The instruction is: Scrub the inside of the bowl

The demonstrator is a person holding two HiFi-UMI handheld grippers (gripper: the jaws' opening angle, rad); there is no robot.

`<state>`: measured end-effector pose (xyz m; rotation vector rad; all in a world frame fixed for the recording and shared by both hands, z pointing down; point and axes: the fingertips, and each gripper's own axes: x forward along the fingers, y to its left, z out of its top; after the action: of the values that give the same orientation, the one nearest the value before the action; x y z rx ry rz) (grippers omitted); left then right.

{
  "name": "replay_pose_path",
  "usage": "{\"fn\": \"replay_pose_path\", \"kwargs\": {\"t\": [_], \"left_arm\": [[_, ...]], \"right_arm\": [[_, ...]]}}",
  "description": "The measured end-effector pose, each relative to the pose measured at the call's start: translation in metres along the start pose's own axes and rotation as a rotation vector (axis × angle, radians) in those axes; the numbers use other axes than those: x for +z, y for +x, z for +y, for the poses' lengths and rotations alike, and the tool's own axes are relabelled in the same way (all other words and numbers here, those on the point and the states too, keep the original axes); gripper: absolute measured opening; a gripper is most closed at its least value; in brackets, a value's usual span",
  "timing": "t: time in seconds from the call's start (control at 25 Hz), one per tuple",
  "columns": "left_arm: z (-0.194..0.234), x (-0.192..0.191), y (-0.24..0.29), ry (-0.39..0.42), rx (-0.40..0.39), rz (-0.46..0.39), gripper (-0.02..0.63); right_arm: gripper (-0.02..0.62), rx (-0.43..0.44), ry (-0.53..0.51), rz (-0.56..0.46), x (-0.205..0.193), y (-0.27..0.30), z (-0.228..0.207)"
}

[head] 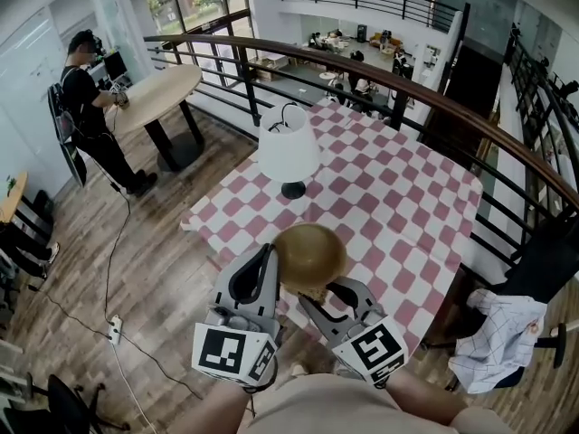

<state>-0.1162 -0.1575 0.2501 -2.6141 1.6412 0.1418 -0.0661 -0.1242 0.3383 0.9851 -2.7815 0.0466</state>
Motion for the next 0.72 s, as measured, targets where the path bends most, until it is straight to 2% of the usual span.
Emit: {"fn": "replay_pose_path", "kwargs": {"t": [0.12, 0.4, 0.52, 0.72], "left_arm": [[0.005, -0.004, -0.001, 0.042, 0.014, 0.010, 0.020], [0.021, -0.016, -0.005, 0.014, 0.027, 0.063, 0.020], [0.017, -0.025, -0.005, 0.023, 0.004, 0.108, 0.020], [-0.009, -0.037, -0.003, 0.091, -0.082, 0.189, 0.020]], "right_arm": [[0.149, -0.034, -0.010, 0.021, -0.005, -0.009, -0.011], [0.148, -0.127, -0.012, 0.018, -0.001, -0.026, -0.040], [0.147, -0.168, -0.022, 0.002, 0.005, -0.035, -0.059], [0.147, -0.207, -0.053, -0.026, 0.026, -0.044, -0.081]]}}
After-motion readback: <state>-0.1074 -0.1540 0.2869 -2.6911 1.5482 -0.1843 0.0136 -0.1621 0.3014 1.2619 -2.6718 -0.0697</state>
